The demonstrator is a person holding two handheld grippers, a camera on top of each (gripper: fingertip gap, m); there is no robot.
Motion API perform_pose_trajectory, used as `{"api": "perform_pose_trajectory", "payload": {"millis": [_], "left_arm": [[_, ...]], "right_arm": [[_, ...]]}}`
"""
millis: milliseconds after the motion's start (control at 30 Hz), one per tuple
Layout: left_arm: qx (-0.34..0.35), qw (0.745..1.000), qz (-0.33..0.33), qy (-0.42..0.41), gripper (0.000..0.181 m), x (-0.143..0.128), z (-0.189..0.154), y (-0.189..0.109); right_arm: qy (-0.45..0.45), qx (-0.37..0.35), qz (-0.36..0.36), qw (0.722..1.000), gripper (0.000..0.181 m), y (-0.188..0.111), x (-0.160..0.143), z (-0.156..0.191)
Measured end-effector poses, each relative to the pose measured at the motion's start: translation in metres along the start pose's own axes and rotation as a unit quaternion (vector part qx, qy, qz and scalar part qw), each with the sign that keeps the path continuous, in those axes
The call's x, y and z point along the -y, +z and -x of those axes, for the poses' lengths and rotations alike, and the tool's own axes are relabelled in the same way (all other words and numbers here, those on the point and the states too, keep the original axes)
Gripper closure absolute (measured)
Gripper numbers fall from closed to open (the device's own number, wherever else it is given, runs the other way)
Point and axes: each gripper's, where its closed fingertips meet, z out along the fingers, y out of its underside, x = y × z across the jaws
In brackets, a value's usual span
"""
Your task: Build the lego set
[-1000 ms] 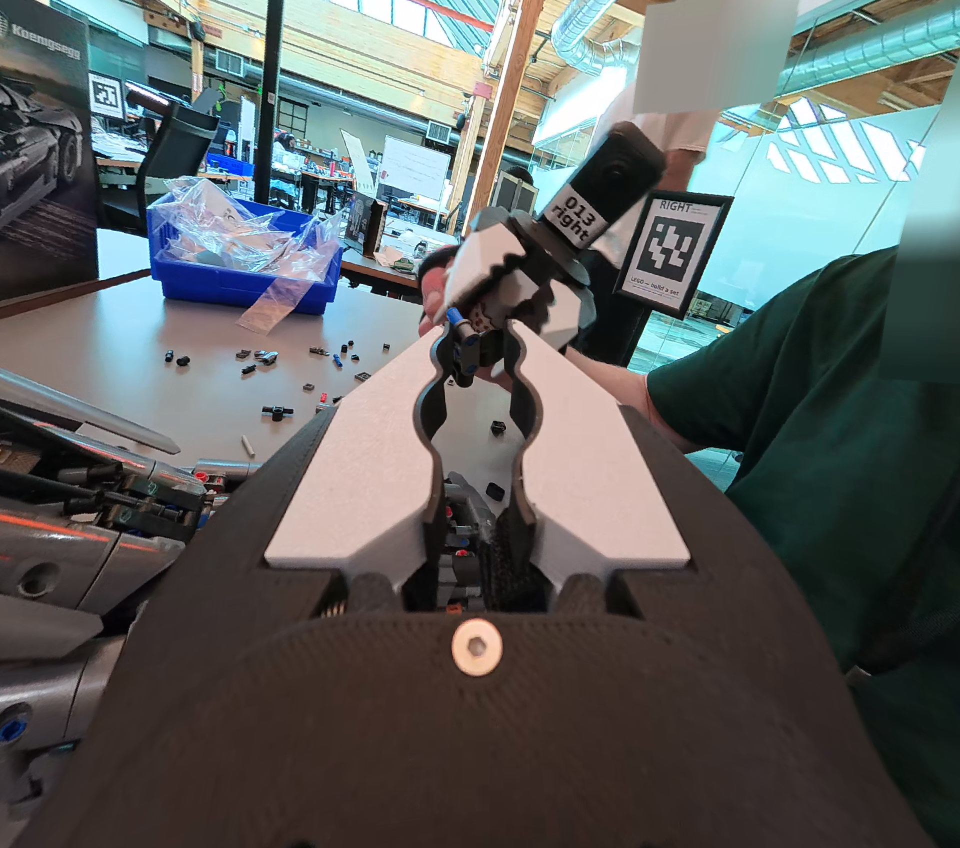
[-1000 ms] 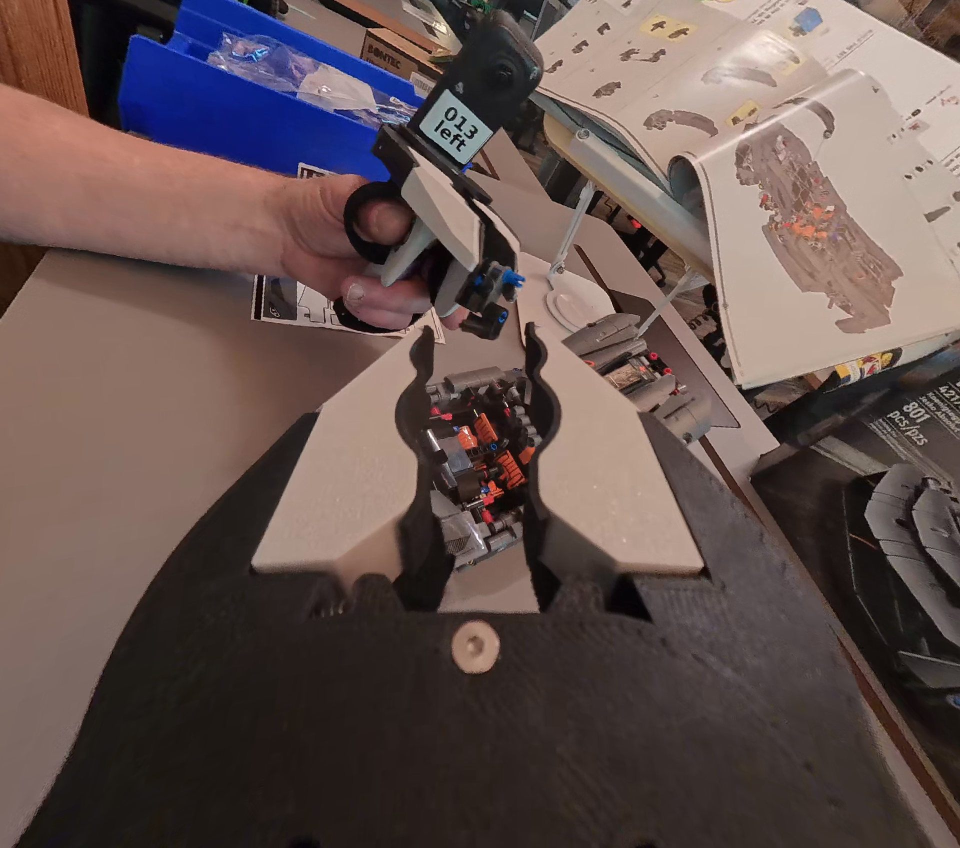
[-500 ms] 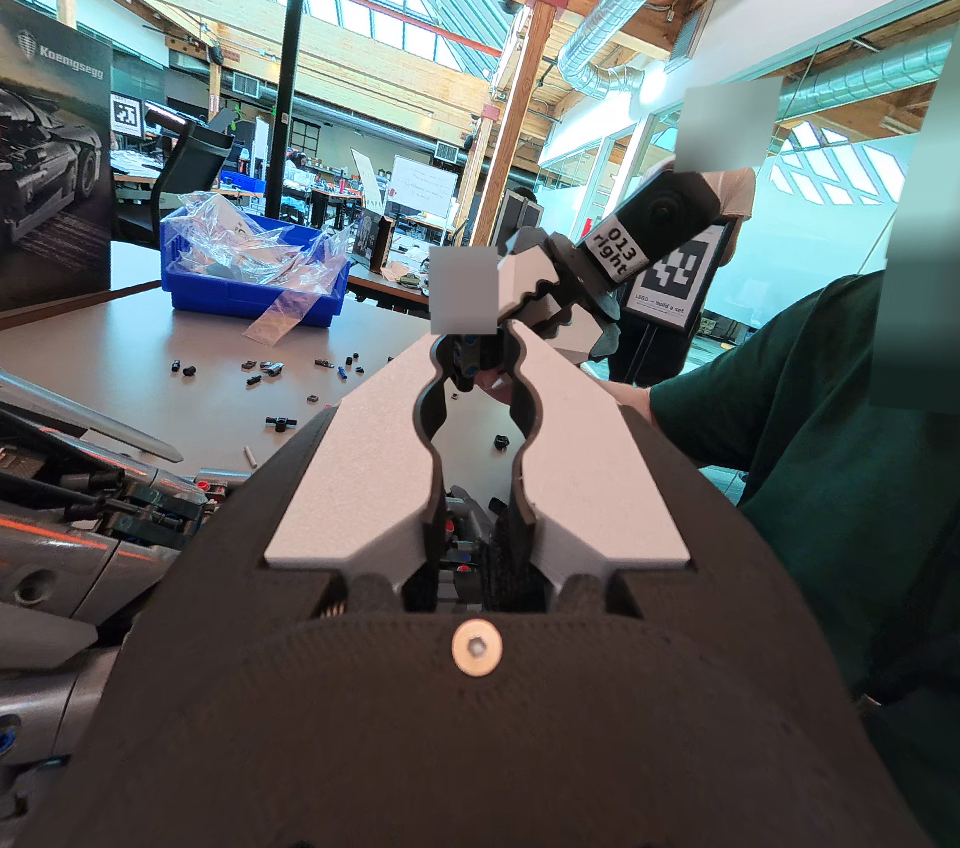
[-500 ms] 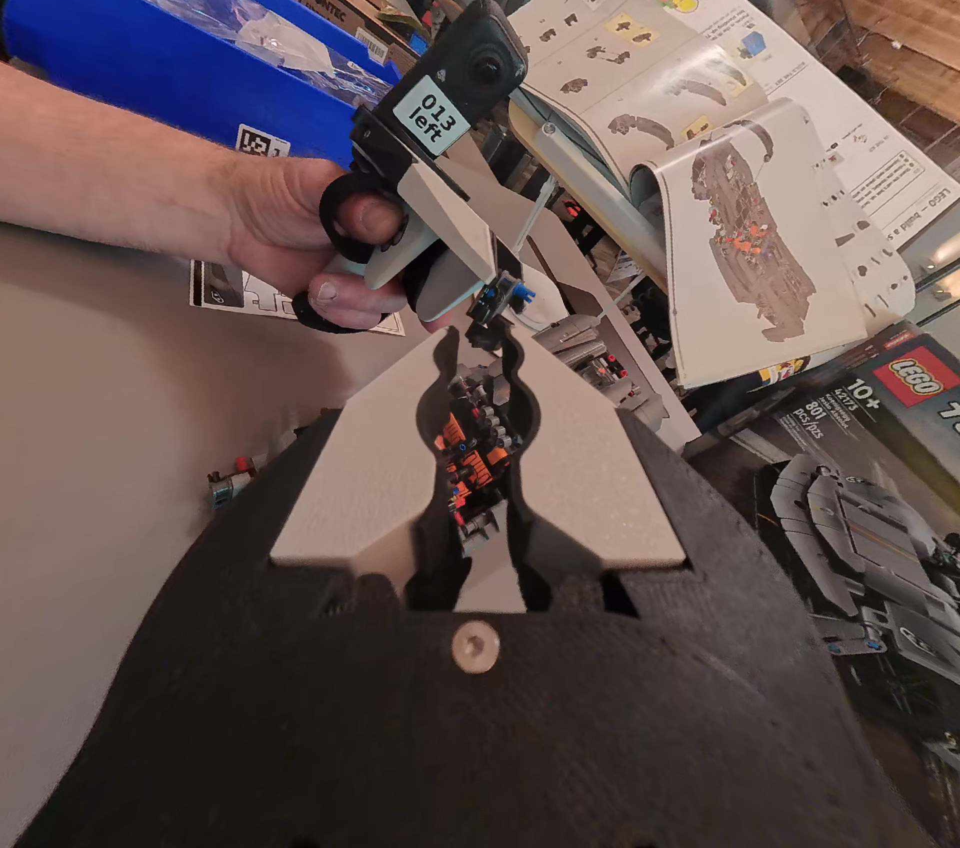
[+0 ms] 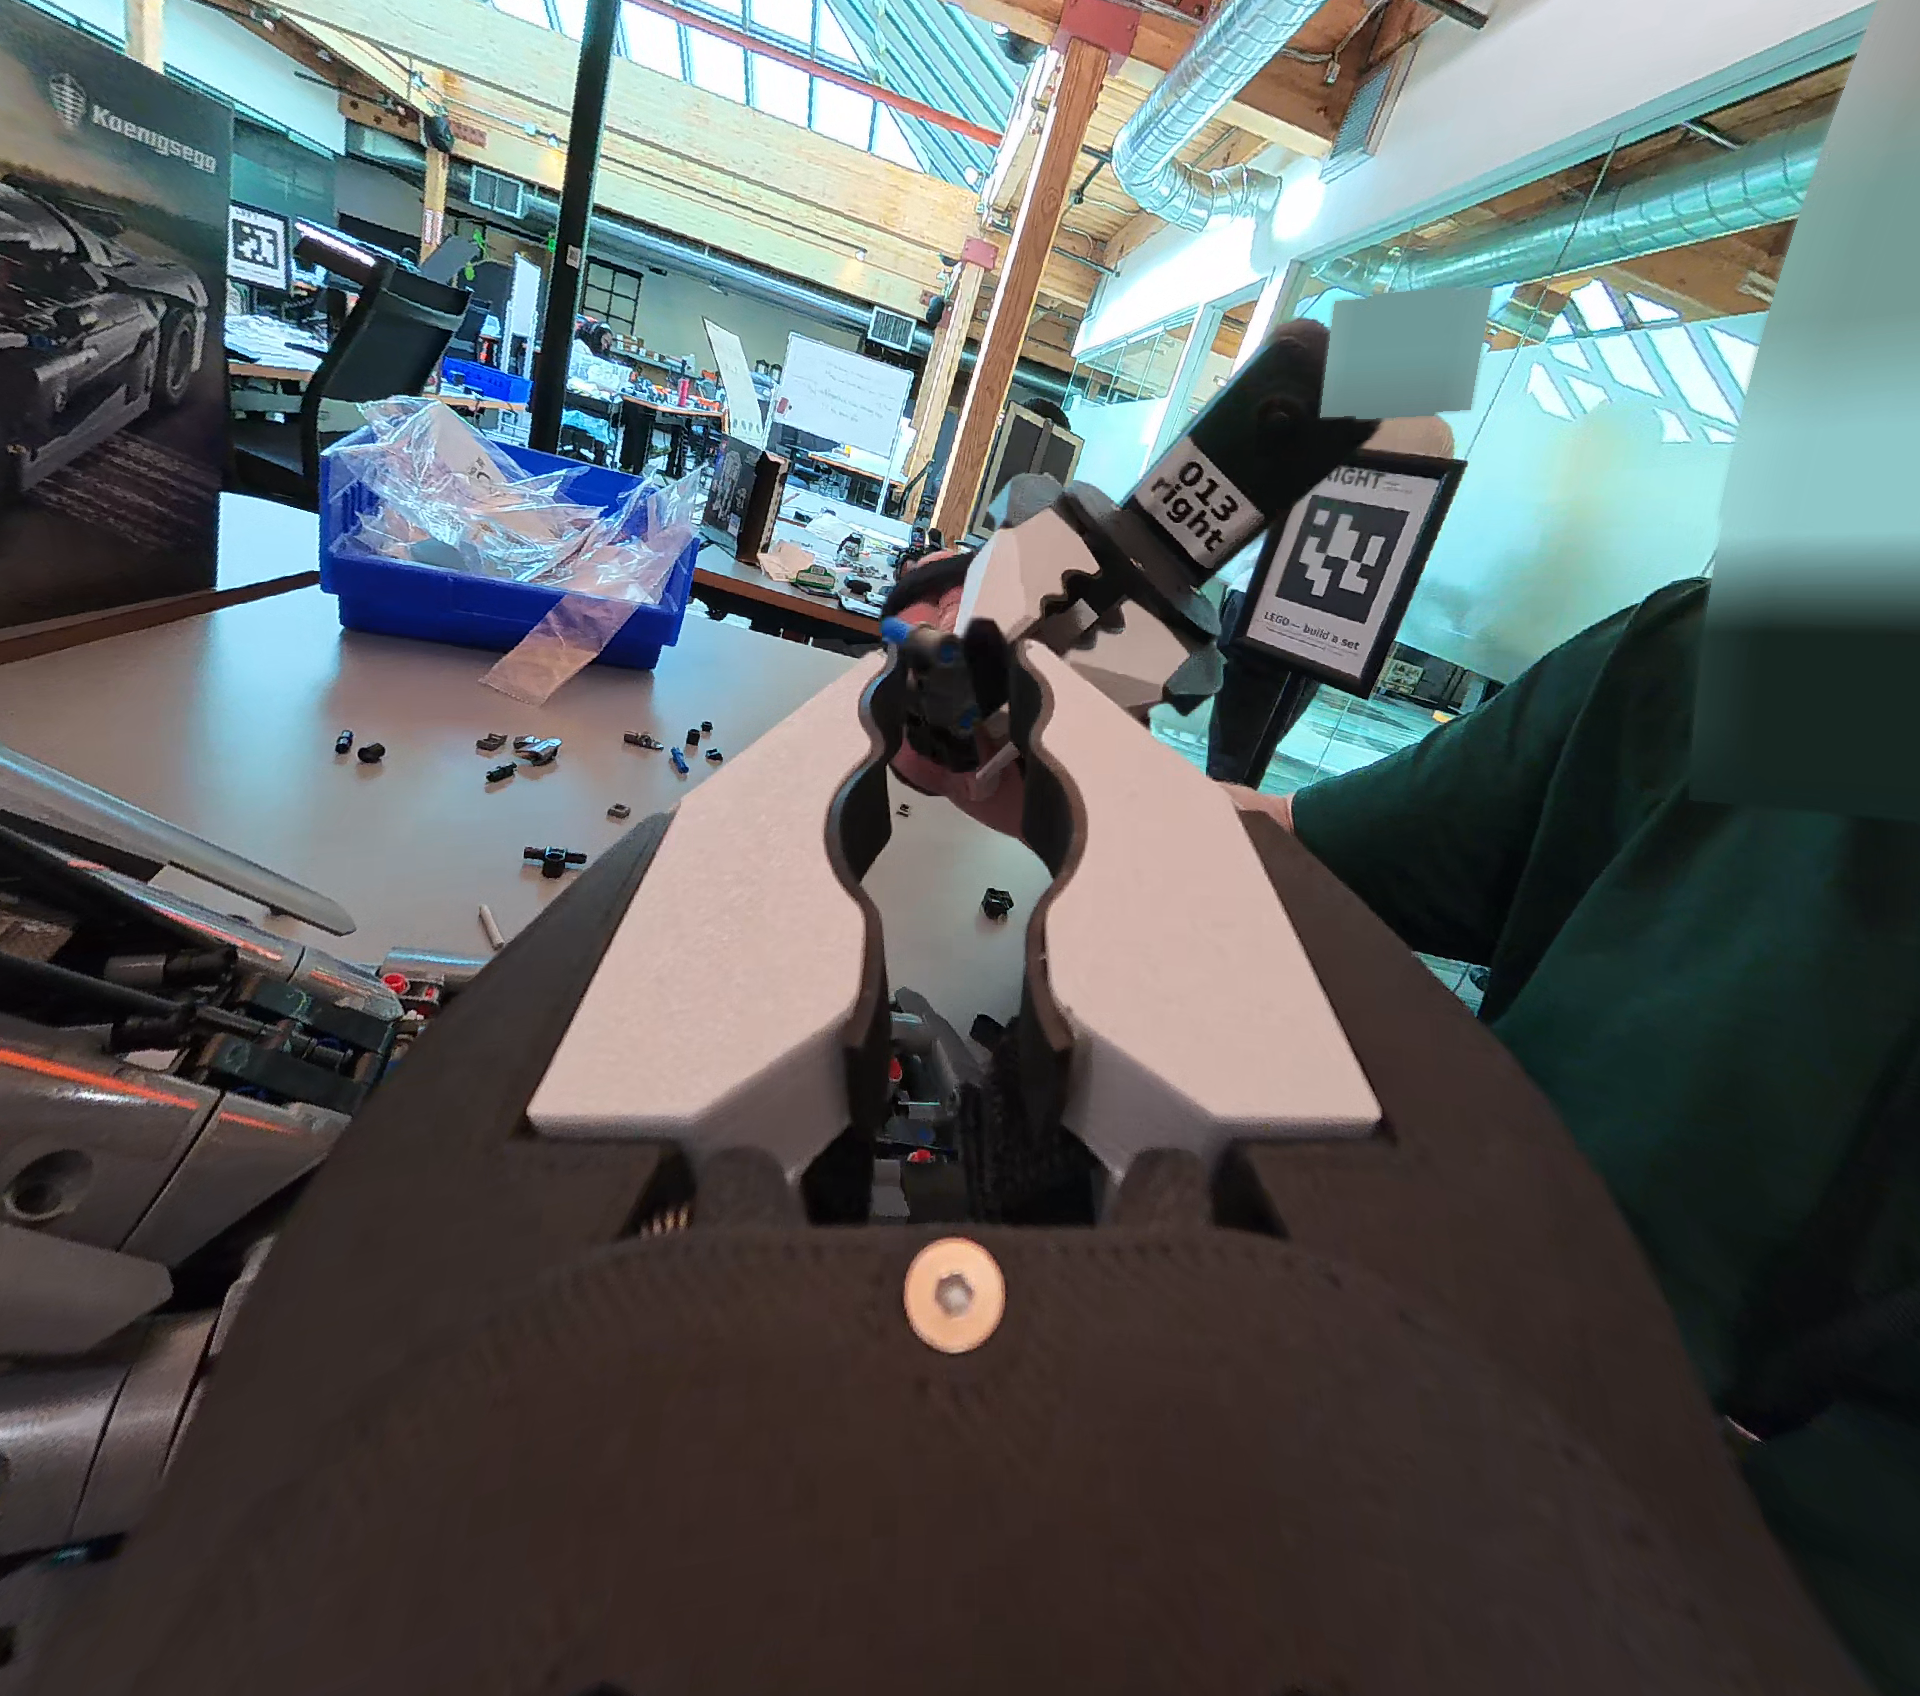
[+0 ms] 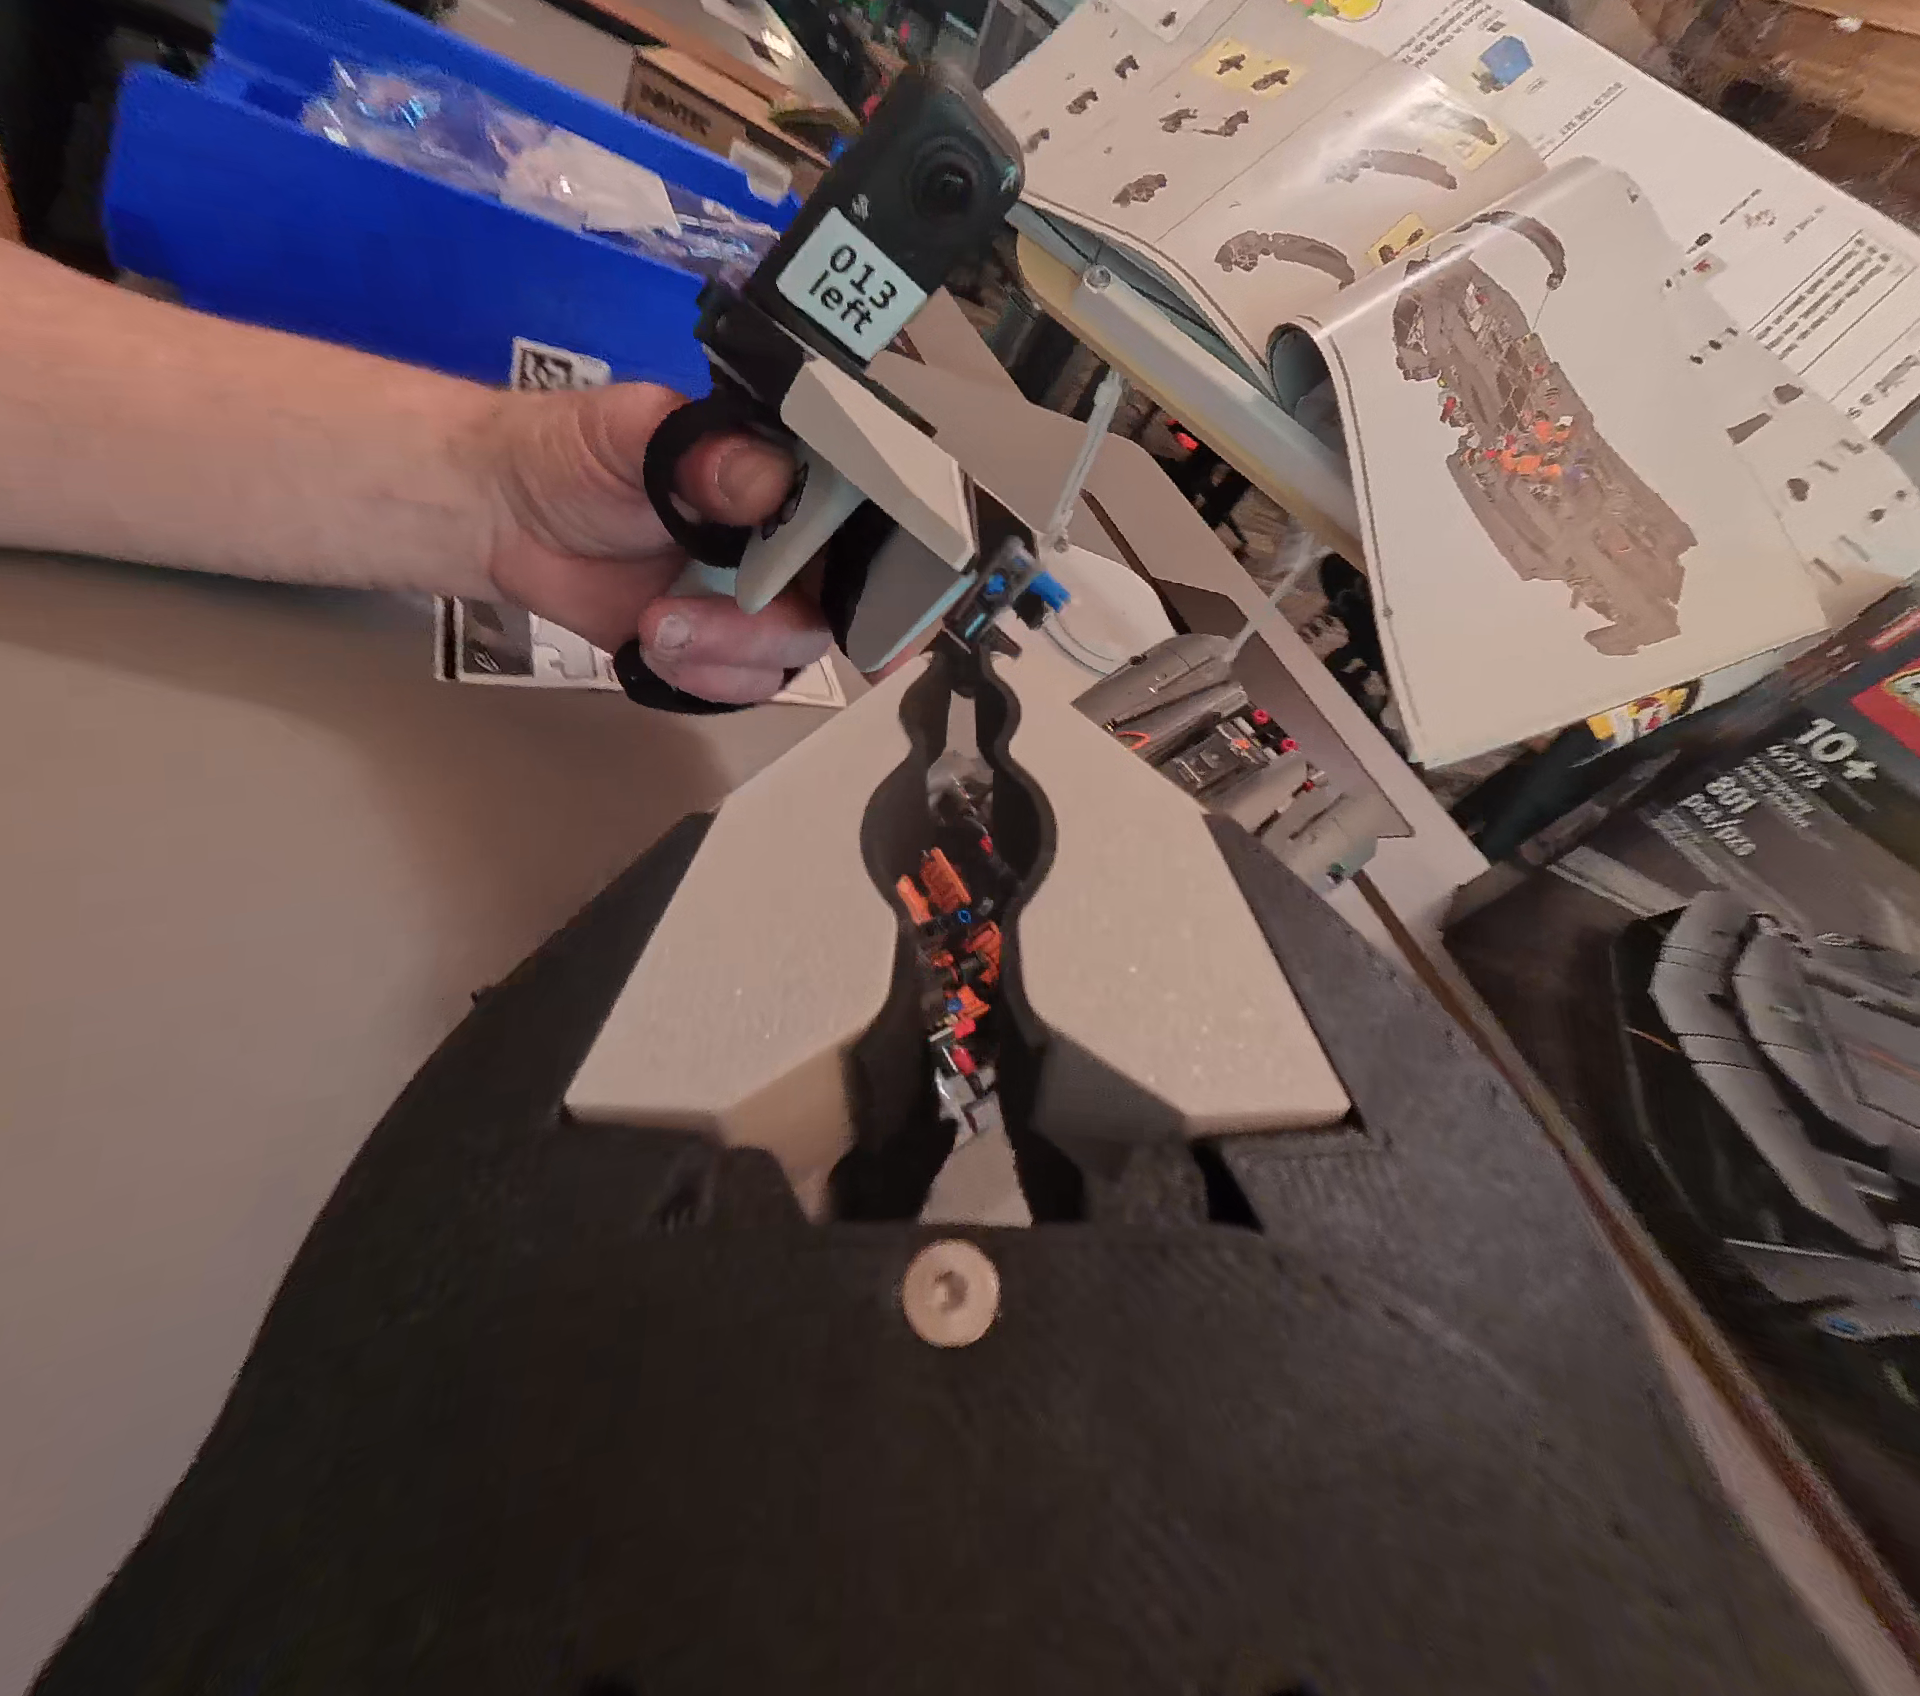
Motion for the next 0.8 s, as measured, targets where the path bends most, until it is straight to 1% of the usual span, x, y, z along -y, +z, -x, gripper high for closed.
{"api": "perform_pose_trajectory", "payload": {"millis": [233, 400, 467, 567, 700, 800], "left_arm": [[-0.003, 1.0, -0.007, 0.0, 0.162, 0.004, -0.002, -0.001], [0.009, 1.0, -0.007, 0.017, 0.159, 0.007, -0.002, -0.001], [0.019, 0.999, -0.006, 0.038, 0.154, 0.007, -0.003, 0.0], [0.043, 0.996, 0.012, 0.077, 0.147, 0.004, -0.003, 0.005], [0.076, 0.988, 0.018, 0.133, 0.135, 0.006, -0.003, 0.009], [0.099, 0.979, 0.034, 0.177, 0.131, 0.005, -0.003, 0.011]], "right_arm": [[0.099, 0.04, -0.055, 0.993, 0.179, -0.008, 0.009, -0.007], [0.195, 0.103, -0.122, 0.968, 0.179, -0.019, 0.021, -0.01], [0.229, 0.123, -0.143, 0.955, 0.179, -0.022, 0.023, -0.013], [0.263, 0.143, -0.154, 0.942, 0.179, -0.024, 0.022, -0.015], [0.282, 0.153, -0.157, 0.934, 0.179, -0.023, 0.02, -0.016], [0.282, 0.156, -0.15, 0.935, 0.179, -0.021, 0.017, -0.015]]}}
